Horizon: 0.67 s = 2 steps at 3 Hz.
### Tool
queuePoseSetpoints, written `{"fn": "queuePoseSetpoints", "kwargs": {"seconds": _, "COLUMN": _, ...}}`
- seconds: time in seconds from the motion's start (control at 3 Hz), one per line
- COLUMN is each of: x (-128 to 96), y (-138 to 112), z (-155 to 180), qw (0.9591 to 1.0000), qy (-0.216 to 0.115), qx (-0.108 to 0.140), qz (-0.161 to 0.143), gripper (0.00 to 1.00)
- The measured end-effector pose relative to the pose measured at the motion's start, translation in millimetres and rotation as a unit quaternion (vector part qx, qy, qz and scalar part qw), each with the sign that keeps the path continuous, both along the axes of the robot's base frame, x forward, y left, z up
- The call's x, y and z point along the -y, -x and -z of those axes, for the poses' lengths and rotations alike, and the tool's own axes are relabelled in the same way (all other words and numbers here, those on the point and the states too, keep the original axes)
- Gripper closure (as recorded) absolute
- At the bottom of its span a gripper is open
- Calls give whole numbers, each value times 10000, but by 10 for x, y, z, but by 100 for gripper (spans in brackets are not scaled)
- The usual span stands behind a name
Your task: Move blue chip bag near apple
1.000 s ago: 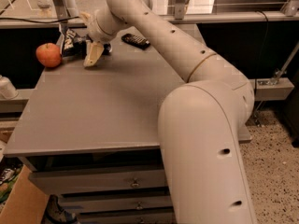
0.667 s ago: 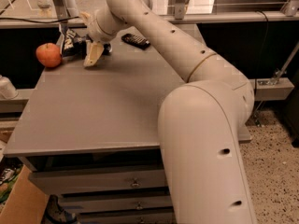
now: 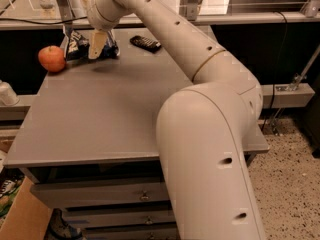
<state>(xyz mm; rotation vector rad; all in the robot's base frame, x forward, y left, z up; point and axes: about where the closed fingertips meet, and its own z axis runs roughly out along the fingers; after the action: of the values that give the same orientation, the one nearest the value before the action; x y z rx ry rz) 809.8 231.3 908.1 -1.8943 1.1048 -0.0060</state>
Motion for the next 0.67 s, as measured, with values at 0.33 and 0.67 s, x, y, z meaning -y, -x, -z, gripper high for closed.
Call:
{"fn": "queuePoseSetpoints", "kwargs": {"seconds": 0.33, "x": -1, "y": 1, "z": 7, "qw": 10000, "qy": 2, "qx": -7, "qz": -1, "gripper": 0}}
{"fn": "queuePoseSetpoints", "kwargs": {"seconds": 0.67, "x": 377, "y": -31, "z": -156, "qw": 9996, "qy": -38, "qx": 182, "qz": 223, "gripper": 0}}
